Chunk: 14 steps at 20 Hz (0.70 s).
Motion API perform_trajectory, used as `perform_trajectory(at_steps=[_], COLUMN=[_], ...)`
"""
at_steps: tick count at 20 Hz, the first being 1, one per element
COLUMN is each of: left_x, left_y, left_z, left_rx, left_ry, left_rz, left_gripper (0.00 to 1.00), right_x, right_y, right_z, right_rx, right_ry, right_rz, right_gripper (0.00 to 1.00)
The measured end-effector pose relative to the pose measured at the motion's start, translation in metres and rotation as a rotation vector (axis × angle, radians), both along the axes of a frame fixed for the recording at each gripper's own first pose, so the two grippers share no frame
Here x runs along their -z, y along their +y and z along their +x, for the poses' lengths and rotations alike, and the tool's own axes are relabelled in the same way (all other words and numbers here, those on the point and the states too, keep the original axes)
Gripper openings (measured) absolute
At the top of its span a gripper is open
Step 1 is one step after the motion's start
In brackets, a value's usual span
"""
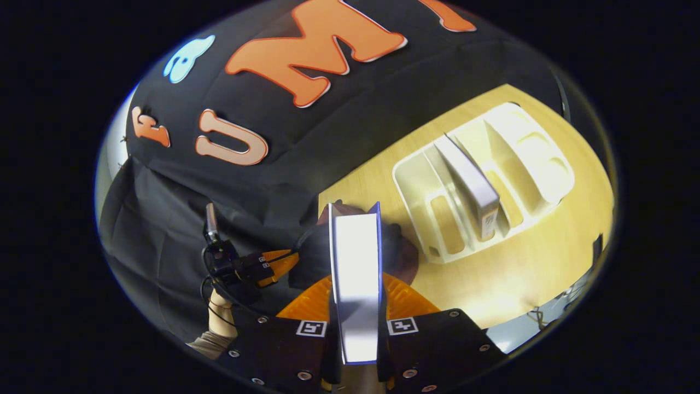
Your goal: Open the schoolbag, grab two books from the bookshelf and put them into the schoolbag.
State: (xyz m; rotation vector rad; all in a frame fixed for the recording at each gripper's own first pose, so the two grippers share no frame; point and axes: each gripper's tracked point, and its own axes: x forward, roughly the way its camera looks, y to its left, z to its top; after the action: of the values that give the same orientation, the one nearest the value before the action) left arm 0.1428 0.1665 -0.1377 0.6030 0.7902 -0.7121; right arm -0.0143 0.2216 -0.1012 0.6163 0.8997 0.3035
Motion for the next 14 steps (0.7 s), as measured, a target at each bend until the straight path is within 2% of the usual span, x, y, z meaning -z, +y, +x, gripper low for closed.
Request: perform_trajectory(at_steps=[4,7,14], left_x=[-0.006,-0.005,-0.018], left_y=[-0.001,-0.009,-0.011], left_z=[-0.004,-0.009,-0.006], left_rx=[0.012,0.019,0.017], left_ry=[0.000,0.014,-0.008], left_rz=[0.024,0.022,0.060], left_gripper=[0.00,0.01,0.00], right_x=[0.057,0.087,0.146], right_y=[0.034,0.059,0.109], right_z=[0.010,0.026,0.058], right_rx=[0.012,0.029,0.061], right_ry=[0.064,0.040,0.064], right_rz=[0.076,0.117,0.153], right_gripper=[0.25,0.25,0.25])
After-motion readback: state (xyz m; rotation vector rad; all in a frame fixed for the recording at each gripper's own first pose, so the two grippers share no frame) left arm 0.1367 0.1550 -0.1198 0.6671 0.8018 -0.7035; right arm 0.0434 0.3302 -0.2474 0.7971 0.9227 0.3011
